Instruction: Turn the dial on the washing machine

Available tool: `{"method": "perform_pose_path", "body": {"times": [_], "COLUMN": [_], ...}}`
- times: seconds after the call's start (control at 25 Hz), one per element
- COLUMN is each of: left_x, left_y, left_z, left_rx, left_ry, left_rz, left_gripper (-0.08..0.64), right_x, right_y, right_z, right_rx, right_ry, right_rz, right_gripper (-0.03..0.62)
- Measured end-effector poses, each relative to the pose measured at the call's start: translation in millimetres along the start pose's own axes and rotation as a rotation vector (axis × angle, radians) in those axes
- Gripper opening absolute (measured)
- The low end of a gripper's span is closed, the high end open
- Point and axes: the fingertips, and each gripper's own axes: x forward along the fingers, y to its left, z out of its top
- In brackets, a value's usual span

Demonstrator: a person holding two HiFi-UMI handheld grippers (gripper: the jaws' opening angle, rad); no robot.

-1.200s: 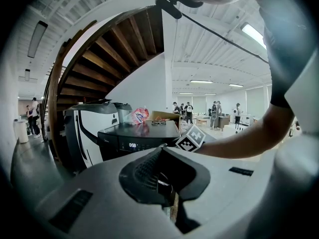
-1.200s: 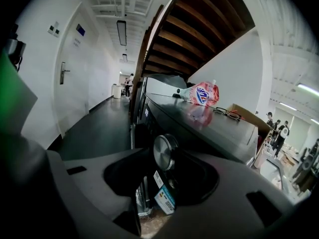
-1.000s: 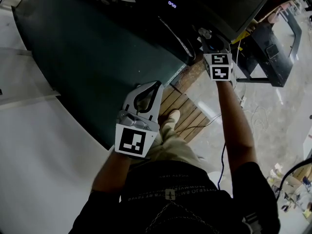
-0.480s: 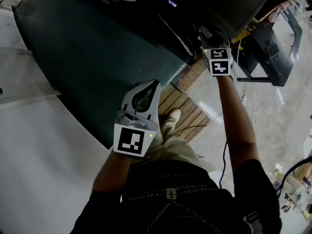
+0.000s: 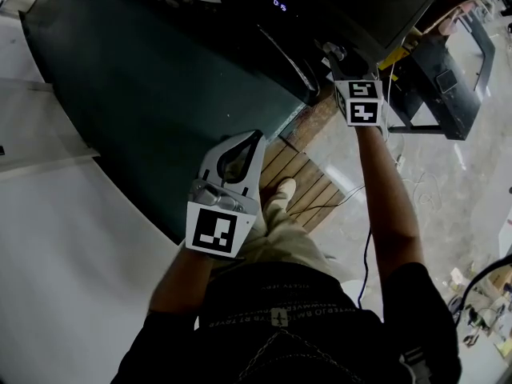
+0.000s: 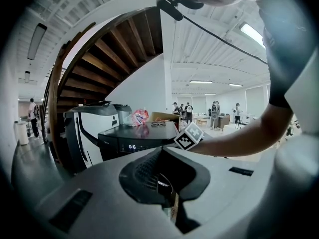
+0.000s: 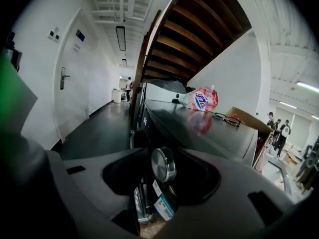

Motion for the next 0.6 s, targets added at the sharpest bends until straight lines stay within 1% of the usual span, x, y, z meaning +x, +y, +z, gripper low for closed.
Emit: {"method": "perform_pose_path", "body": {"times": [0.08,0.16,0.28,0.44,0.6], "left_x": [-0.5,-1.8,-3.6,-5.7,-5.9], "left_y": [-0.8,-2.7,-7.9,-7.9,-6.9], "left_z": [0.4,-1.0,-2.2,-1.7,-0.2], "left_rx": [0.007,0.02,0.019,0.01,0.014], "left_ry": [-0.001,0.002,0.006,0.01,0.013], "left_rz": [-0.004,-0.011,-0.017,-0.016,-0.014], "left_gripper": [0.006,0.006,0.006,0.006,0.006], "right_x": [3.8,9.3,10.5,8.7,7.9], "right_y": [2.6,6.5,9.0,5.4,3.2], "right_z": [6.0,2.8,-5.6,-9.9,-17.7], "right_rx": [-0.028,-0.046,-0.035,-0.007,0.012], "right_ry": [-0.004,0.018,0.038,0.04,0.072], "right_rz": [0.011,0.024,0.029,0.007,-0.002], "right_gripper": [0.158,0.16,0.169,0.163,0.161]}}
